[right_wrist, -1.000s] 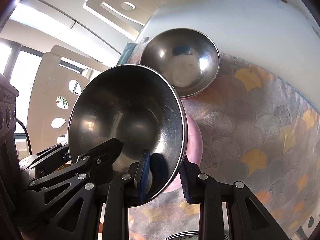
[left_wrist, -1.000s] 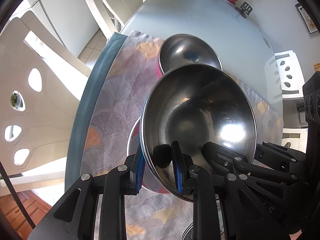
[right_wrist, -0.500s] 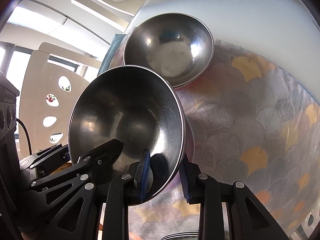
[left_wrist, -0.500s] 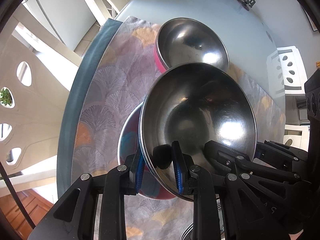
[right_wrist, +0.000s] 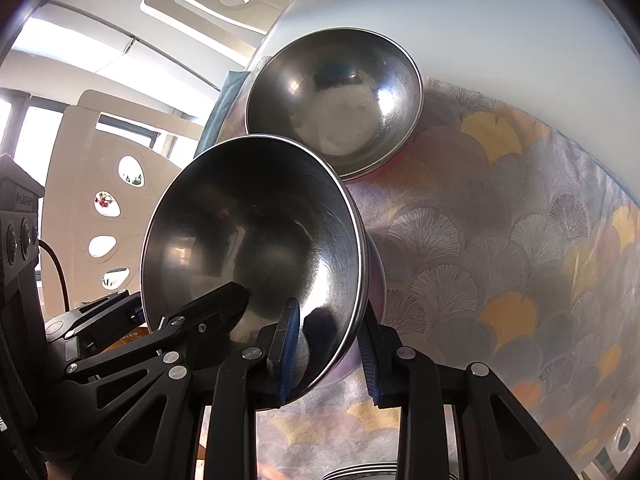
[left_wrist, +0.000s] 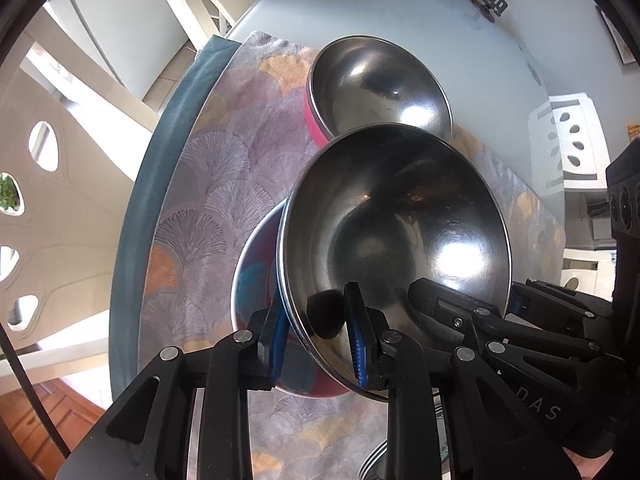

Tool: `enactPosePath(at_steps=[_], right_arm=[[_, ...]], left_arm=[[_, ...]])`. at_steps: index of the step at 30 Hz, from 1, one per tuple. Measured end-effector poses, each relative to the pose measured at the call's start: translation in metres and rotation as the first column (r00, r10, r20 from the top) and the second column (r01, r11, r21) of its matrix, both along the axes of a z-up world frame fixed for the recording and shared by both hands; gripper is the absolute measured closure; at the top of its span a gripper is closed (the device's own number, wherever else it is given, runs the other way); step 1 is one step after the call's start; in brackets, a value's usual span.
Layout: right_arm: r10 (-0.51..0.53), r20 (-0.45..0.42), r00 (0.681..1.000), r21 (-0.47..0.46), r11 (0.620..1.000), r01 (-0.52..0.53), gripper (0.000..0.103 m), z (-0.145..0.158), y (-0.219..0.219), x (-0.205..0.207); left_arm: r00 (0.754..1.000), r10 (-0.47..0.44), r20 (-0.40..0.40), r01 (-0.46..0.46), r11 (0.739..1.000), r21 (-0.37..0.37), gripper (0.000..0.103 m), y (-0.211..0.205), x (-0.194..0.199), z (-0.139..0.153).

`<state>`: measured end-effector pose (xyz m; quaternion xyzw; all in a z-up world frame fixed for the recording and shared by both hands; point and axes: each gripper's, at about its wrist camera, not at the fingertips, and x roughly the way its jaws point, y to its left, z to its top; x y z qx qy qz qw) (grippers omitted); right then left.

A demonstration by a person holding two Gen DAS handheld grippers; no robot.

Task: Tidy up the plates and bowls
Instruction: 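Lower the blue steel bowl into the pink bowl with both tools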

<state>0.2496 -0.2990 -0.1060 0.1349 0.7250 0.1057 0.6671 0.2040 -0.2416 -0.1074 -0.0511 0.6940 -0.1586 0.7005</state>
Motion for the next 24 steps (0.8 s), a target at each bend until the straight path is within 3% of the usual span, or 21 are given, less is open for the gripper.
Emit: enactPosePath(at_steps=[13,24], right_arm=[[0.018,-0.005,1.0,0.007,1.0,-0.018,0.075,0.003,-0.001,-0.005],[0.015,-0.005,1.0,0.007,1.0,-0.014,0.075,0.007,-0.002,-0.012]], left_arm=[[1.0,0.006,-0.005,-0.006,1.0,-0.019,0.078,0.015,-0.007,0.001],[1.0,-0.004,0.006,0.004,1.0,0.009,0.078,0.015,-0.013,0.003]])
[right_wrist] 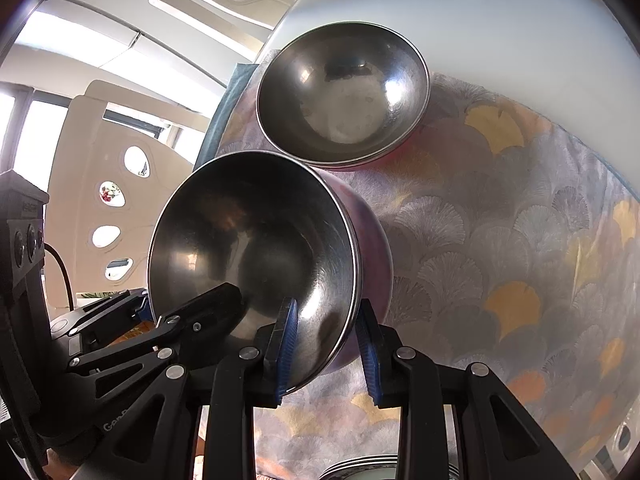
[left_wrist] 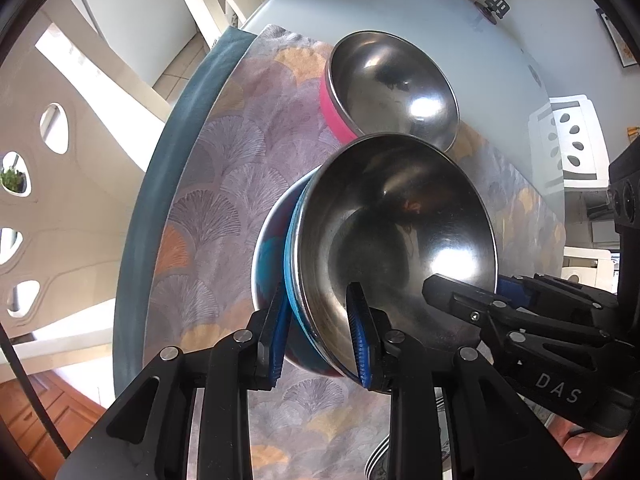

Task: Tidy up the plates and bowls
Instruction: 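Lower the blue steel bowl into the pink bowl with both tools, then open both tools and release the blue steel bowl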

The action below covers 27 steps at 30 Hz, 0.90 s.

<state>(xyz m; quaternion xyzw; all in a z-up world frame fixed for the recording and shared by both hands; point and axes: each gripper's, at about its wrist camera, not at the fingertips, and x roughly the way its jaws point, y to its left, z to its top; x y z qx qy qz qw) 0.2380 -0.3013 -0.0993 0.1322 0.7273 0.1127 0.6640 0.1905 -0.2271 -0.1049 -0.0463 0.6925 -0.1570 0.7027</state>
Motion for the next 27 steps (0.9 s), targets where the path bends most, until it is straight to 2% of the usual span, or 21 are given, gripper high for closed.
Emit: enactPosePath(at_steps=[13,19,24,27], right_arm=[[-0.007,0.018,1.0,0.0,1.0,0.007,0.075,0.008,-0.003,-0.001],[-0.009,0.028,1.0,0.001,1.0,0.009,0.075,0.013,-0.005,-0.001],[-0.018,0.045,0.999,0.012,1.0,0.017,0.075,0.02,-0.011,-0.001],[-0.034,0.059,0.998,0.023,0.999,0.033,0.075,0.027,-0.018,0.001]], left_arm=[[1.0,0.016,0.014,-0.016,1.0,0.006,0.077,-0.001,-0.004,0.001],[0.999,-0.004,0.032,0.004,1.0,0.029,0.074,-0.006,-0.005,0.007],[0.999,0.008,0.038,-0.006,0.999,-0.031,0.072,-0.005,-0.003,0.018],[0.999,0.008,0.048,-0.006,0.999,-0.04,0.072,-0.003,0.004,0.026]])
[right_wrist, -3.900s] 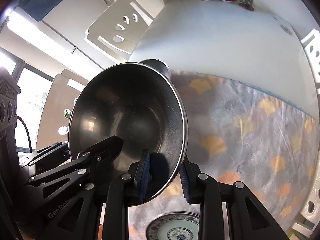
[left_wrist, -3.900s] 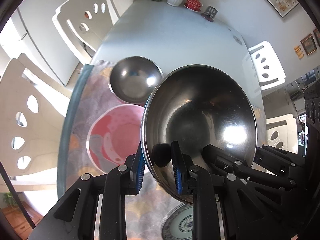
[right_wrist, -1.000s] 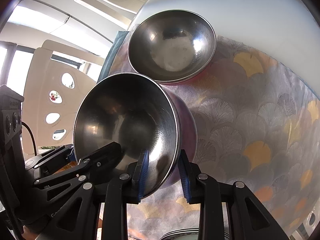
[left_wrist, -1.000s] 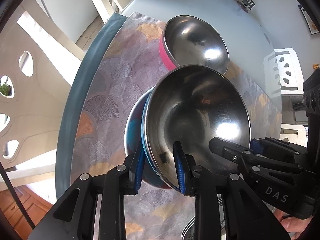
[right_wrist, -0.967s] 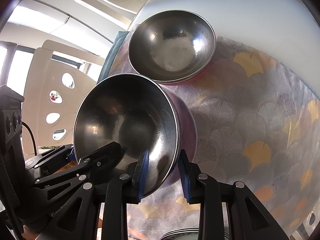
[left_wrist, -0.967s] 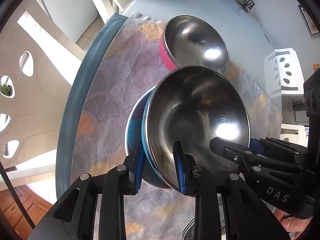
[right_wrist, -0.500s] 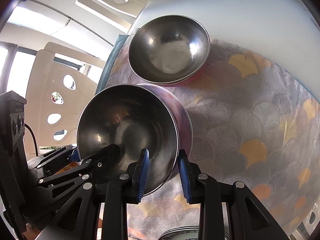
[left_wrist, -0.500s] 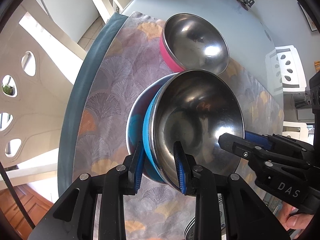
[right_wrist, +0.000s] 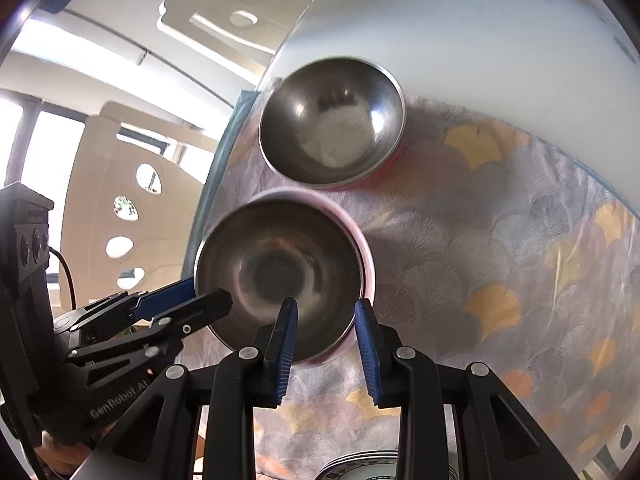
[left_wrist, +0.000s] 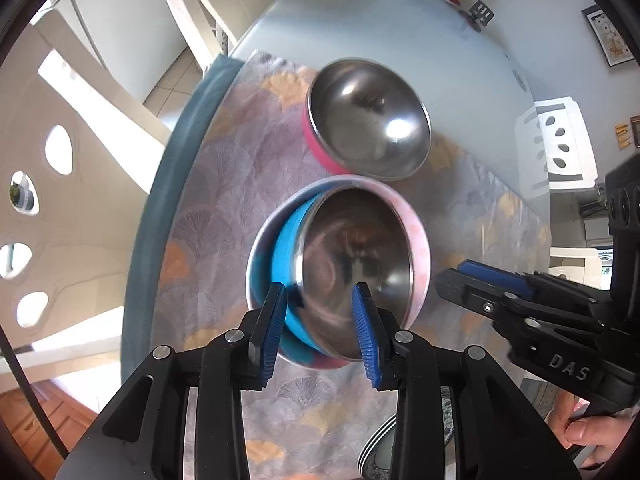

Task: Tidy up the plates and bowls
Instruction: 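Open both tools and release the blue steel bowl, then move both tools to the red steel bowl and close on its rim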

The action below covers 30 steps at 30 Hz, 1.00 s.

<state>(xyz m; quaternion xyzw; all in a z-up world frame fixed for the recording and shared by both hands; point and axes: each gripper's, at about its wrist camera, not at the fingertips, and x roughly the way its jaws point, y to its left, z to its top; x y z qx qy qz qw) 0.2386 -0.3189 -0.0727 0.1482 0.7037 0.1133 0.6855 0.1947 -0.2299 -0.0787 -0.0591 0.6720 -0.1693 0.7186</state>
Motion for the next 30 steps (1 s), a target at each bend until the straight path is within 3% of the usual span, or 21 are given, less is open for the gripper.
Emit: enactPosePath(at_steps=[3,6,10,12,13,14,22,27,30], right_arm=[[-0.027,0.03,0.999,0.043,0.999,0.026,0.075,0.016,-0.011,0.001],[-0.039,0.081,0.996,0.03,0.999,0.037,0.075,0.037,-0.021,0.004],[-0.146,0.136,0.98,0.127,0.984,0.129,0.075,0.062,-0.05,0.017],[-0.185,0.163,0.969,0.098,0.98,0.171,0.058,0.066,-0.061,0.031],[-0.194,0.173,0.966,0.074,0.98,0.183,0.036,0.064,-0.062,0.039],[-0.205,0.18,0.962,0.064,0.978,0.197,0.028,0.061,-0.064,0.047],[-0.289,0.074,0.955,0.059,0.957,0.285,0.028,-0.022,-0.045,0.087],[-0.274,0.036,0.961,0.013,0.962,0.274,0.029,-0.065,-0.031,0.106],[-0.297,0.016,0.955,-0.005,0.955,0.298,0.029,-0.084,-0.034,0.111]], left_arm=[[1.0,-0.007,0.023,0.007,1.0,-0.002,0.068,0.004,0.021,0.014],[0.997,-0.025,0.079,0.023,0.999,0.025,0.053,0.0,0.052,0.027],[0.988,-0.089,0.125,0.082,0.995,0.059,0.044,-0.021,0.087,0.028],[0.986,-0.109,0.127,0.098,0.991,0.088,0.042,-0.032,0.1,0.018],[0.987,-0.107,0.116,0.096,0.991,0.095,0.042,-0.036,0.107,0.011],[0.989,-0.102,0.107,0.092,0.992,0.091,0.042,-0.039,0.111,0.006],[0.998,-0.061,0.013,0.059,0.994,0.091,0.042,-0.036,0.132,-0.043],[0.999,-0.053,-0.001,0.053,0.993,0.106,0.045,-0.038,0.139,-0.059],[0.998,-0.055,-0.018,0.056,0.996,0.071,0.045,-0.037,0.142,-0.068]])
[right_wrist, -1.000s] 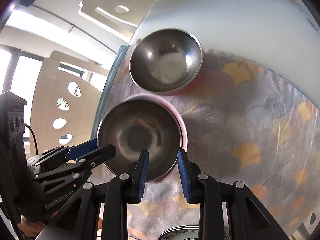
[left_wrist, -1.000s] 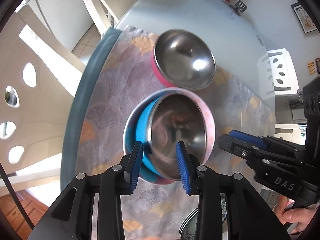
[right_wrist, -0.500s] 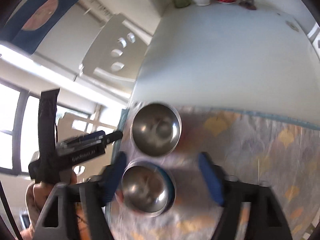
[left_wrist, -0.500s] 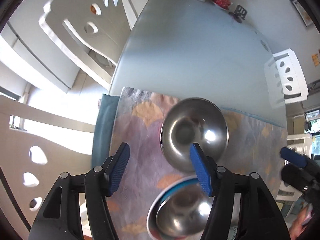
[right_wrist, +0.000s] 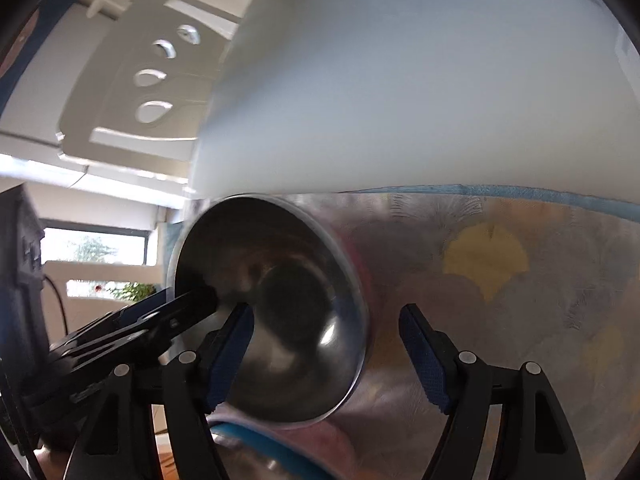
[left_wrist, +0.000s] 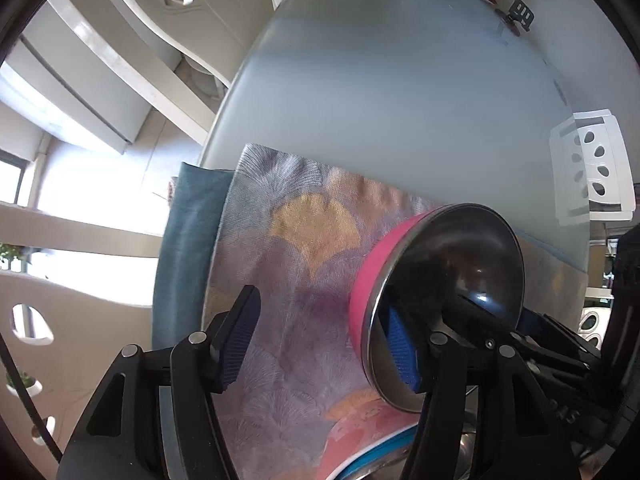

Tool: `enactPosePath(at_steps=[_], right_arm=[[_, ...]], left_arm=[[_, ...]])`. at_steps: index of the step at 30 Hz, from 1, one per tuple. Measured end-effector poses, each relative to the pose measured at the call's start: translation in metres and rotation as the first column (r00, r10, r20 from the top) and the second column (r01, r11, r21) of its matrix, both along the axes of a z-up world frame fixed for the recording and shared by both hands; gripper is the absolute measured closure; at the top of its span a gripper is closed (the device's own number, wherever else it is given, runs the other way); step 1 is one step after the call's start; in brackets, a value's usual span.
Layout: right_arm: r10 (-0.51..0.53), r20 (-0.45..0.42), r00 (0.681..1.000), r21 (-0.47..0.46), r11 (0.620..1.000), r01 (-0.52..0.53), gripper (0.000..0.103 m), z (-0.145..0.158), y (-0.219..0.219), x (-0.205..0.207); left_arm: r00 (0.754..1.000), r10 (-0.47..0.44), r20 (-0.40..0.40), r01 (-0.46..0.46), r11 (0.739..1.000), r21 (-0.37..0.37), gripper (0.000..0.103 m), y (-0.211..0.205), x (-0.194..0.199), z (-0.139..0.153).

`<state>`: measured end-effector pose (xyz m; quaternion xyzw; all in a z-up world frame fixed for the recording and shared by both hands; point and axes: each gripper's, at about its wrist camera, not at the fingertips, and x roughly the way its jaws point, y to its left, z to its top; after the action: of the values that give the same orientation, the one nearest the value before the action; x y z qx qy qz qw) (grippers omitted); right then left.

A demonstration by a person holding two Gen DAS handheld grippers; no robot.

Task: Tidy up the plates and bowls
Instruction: 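Move both tools to the red steel bowl and close on its rim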

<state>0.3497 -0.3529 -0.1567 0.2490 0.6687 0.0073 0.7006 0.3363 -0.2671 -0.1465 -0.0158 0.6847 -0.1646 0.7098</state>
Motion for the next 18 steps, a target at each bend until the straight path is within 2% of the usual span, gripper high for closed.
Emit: enactPosePath(at_steps=[6,13,15,17,18], right_arm=[[-0.039,-0.012,0.999,0.033,0.999,0.039,0.029,-0.021,-0.012,-0.002],[-0.009,0.022,1.0,-0.045,0.999,0.01,0.029,-0.018,-0.007,0.001],[0.01,0.023,1.0,-0.071,0.997,-0.008,0.037,-0.018,-0.004,0.002],[0.034,0.037,0.999,-0.077,0.997,-0.032,0.068,-0.015,0.0,0.003],[0.043,0.041,0.998,-0.047,0.998,-0.041,0.07,-0.015,0.004,0.005]], left_arm=[[1.0,-0.024,0.009,0.024,1.0,0.009,0.049,-0.01,-0.002,-0.012],[1.0,-0.018,0.006,0.018,0.999,-0.05,0.068,-0.008,-0.005,-0.014],[0.999,-0.033,0.014,0.034,0.998,-0.062,0.076,-0.011,-0.008,-0.011],[0.998,-0.057,0.033,0.058,0.997,-0.055,0.083,-0.018,-0.014,-0.007],[0.997,-0.069,0.04,0.071,0.996,-0.054,0.084,-0.022,-0.016,-0.005]])
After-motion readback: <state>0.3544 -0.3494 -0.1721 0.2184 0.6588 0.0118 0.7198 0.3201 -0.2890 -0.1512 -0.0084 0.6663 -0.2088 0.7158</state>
